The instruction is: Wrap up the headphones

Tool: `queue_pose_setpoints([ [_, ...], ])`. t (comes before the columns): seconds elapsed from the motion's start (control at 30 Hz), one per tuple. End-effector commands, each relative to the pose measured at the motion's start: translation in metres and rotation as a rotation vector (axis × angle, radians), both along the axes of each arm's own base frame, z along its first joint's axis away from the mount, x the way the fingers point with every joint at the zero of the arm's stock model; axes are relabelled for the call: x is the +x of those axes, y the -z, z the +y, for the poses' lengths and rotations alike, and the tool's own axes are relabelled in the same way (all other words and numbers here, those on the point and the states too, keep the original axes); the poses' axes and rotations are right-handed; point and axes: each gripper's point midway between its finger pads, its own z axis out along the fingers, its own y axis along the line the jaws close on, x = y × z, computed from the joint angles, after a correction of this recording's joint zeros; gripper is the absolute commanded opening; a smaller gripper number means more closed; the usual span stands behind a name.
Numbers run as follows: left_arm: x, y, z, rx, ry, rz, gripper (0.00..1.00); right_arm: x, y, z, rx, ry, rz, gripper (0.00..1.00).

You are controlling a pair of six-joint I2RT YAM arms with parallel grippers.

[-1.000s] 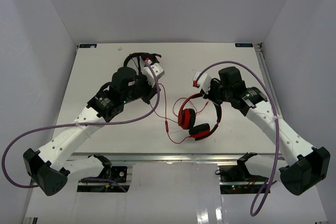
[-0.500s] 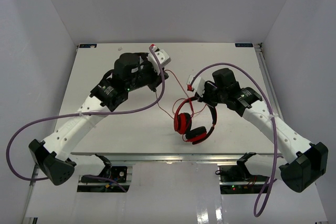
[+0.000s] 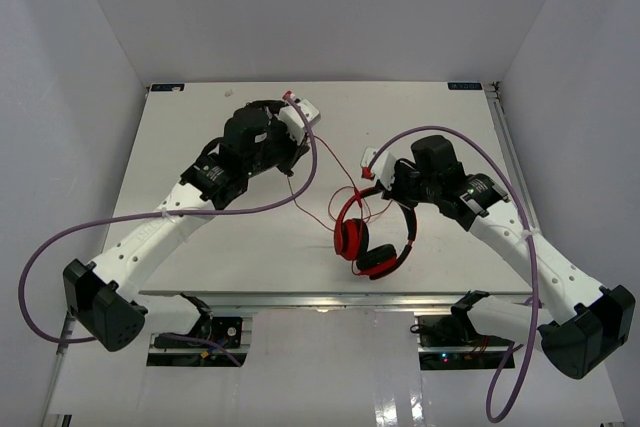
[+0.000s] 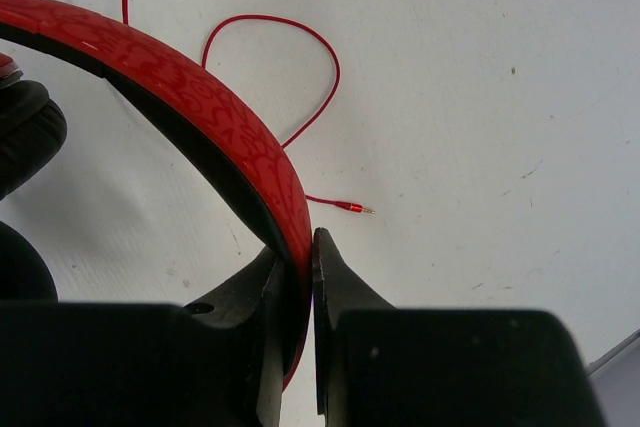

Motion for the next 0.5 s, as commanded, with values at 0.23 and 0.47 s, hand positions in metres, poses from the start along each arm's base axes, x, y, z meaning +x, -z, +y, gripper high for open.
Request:
queue_pose_setpoints([
  [0.23,0.009,-0.02,0.04,-0.084,-0.093,-0.082,0.0,0.005,-0.017,0.002,0.054,0.009,-0.043,0.08],
  [0.47,0.022,-0.002,0.049,-0.093,-0.102,-0.04,0.0,-0.003,-0.024,0.004,0.074,-0.021,-0.047,0.08],
])
